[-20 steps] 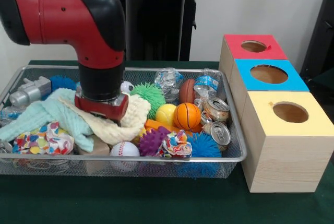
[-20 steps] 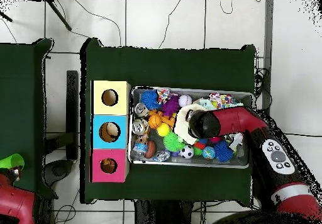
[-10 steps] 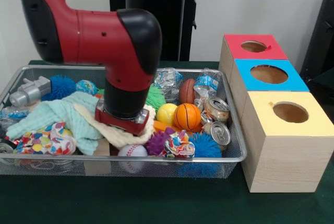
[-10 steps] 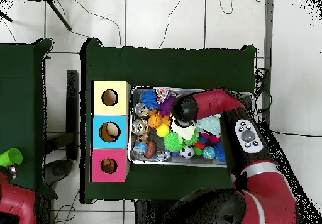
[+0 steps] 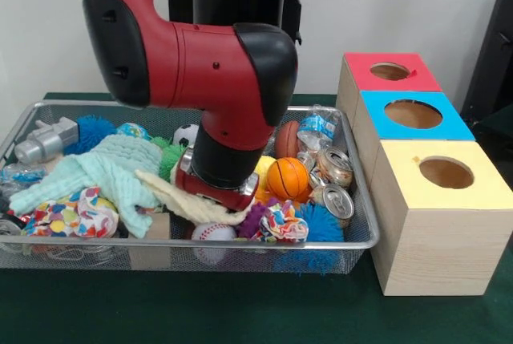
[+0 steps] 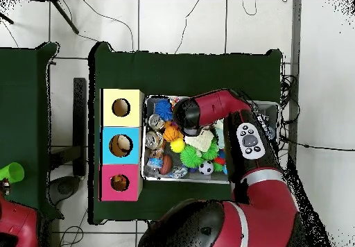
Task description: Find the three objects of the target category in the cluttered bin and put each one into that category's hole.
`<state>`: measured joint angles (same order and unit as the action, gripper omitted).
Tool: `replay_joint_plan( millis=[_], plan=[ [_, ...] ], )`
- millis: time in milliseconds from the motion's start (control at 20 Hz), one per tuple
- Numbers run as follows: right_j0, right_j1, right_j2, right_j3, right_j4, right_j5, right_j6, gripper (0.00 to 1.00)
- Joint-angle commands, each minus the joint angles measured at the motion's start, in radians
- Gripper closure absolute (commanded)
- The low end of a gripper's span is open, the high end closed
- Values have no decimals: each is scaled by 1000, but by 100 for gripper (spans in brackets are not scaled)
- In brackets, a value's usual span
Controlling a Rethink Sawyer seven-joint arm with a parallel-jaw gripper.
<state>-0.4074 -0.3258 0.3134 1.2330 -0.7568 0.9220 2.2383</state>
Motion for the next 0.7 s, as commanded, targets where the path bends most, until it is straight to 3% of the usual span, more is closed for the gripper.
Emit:
replay_joint_plan(
  millis=[50,350,700],
  plan=[
    [68,16,20,-83,169,-72,307,0],
    [114,44,-23,-99,251,-128,358,0],
    [73,-19,-22,23,339,-193,283,0]
  ],
)
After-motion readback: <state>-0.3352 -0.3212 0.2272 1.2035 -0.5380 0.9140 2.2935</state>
